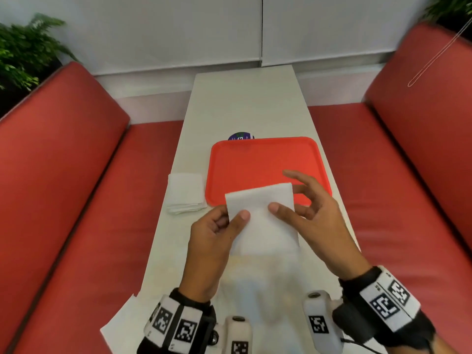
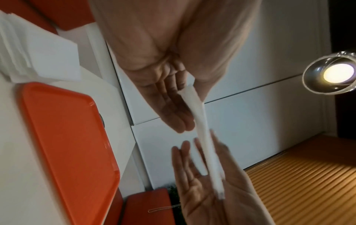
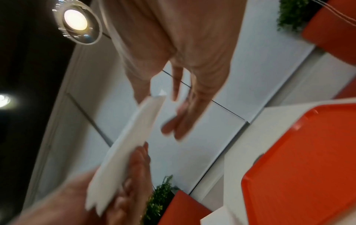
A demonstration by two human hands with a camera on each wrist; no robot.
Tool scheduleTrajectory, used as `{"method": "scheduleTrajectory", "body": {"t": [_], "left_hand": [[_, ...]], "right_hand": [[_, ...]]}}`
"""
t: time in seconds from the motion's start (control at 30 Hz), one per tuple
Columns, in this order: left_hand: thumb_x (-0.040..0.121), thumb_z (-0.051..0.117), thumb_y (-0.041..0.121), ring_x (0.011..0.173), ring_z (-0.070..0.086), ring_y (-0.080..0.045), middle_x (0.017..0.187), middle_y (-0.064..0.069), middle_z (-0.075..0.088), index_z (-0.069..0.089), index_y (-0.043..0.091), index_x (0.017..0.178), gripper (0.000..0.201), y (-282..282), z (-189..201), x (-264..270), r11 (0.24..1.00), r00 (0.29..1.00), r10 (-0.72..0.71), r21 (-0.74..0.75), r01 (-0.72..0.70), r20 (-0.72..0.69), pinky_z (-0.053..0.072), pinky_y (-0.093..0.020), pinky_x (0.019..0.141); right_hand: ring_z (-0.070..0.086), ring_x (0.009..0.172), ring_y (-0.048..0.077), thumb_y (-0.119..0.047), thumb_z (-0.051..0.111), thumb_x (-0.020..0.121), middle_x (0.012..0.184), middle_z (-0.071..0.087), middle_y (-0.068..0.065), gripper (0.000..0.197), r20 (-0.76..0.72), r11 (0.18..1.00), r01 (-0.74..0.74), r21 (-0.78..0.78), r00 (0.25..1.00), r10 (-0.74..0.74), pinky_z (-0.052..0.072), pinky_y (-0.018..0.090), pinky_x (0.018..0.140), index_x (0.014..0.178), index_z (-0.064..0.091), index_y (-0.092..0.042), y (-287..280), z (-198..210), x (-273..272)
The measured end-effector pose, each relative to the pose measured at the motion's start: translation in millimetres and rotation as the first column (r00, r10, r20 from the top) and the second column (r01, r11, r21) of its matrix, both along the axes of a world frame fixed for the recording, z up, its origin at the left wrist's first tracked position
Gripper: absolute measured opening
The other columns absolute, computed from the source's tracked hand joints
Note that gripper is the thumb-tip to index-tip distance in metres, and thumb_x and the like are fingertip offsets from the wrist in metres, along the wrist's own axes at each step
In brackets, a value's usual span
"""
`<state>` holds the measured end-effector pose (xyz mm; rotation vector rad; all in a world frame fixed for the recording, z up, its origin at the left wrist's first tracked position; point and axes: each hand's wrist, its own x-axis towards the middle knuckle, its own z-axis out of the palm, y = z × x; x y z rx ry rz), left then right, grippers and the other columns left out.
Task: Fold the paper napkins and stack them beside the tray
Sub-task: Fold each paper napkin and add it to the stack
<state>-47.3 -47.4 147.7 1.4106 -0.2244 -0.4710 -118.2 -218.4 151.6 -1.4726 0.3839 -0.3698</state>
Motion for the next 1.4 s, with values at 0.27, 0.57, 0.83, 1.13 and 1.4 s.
{"method": "scheduleTrajectory", "body": {"t": [0.27,0.57,0.83,1.13,1.4], "left_hand": [[0.09,0.073,0.025,0.086,0.073,-0.028,0.09,-0.011,0.077,0.075,0.013,0.088,0.013,39.6,-40.7,75.9,0.975,0.999,0.035,0.217,-0.041,0.029,0.058,-0.051,0.08],[0.088,0.077,0.029,0.061,0.053,-0.008,0.06,0.014,0.062,0.072,0.02,0.07,0.021,70.2,-112.2,226.9,0.856,0.979,0.152,0.477,-0.197,0.133,0.044,-0.026,0.066],[0.092,0.069,0.037,0.098,0.056,-0.026,0.092,-0.002,0.066,0.066,0.016,0.109,0.027,61.9,-142.5,265.9,0.559,0.898,0.03,0.738,-0.379,0.439,0.046,-0.037,0.078],[0.08,0.08,0.039,0.089,0.061,-0.03,0.091,-0.001,0.06,0.048,0.017,0.107,0.047,67.6,-157.0,257.1,0.575,0.875,0.033,0.707,-0.412,0.484,0.054,-0.048,0.075],[0.088,0.07,0.03,0.066,0.044,-0.018,0.073,-0.005,0.045,0.053,0.013,0.102,0.027,67.2,-117.4,203.1,0.716,0.78,0.301,0.411,-0.564,0.548,0.038,-0.031,0.061]], "right_hand": [[0.075,0.078,0.02,-0.016,0.076,0.084,0.092,0.078,0.008,0.017,-0.127,0.999,-0.011,0.052,0.992,0.018,0.059,0.03,0.069,0.097,0.076,-0.005,30.3,-32.7,62.3],[0.071,0.067,0.007,-0.016,0.077,0.085,0.083,0.074,-0.014,0.009,-0.45,0.948,0.038,-0.316,0.874,-0.185,0.051,0.013,0.063,0.085,0.075,-0.025,35.0,-108.3,39.9],[0.05,0.108,0.027,-0.042,0.091,0.063,0.136,0.044,-0.001,0.082,-0.771,0.701,-0.425,-0.572,0.57,-0.284,0.048,0.043,0.094,0.136,0.056,-0.028,36.7,-191.3,-37.6],[0.039,0.107,0.022,-0.066,0.086,0.051,0.136,0.038,0.0,0.129,-0.851,0.708,-0.504,-0.494,0.447,-0.276,0.045,0.042,0.094,0.156,0.016,-0.04,23.9,-194.6,-31.9],[0.049,0.111,0.045,-0.046,0.081,0.075,0.127,0.048,0.022,0.071,-0.674,0.67,-0.245,-0.7,0.537,-0.508,0.044,0.053,0.095,0.134,0.057,-0.014,-11.5,-206.0,-12.7]]}}
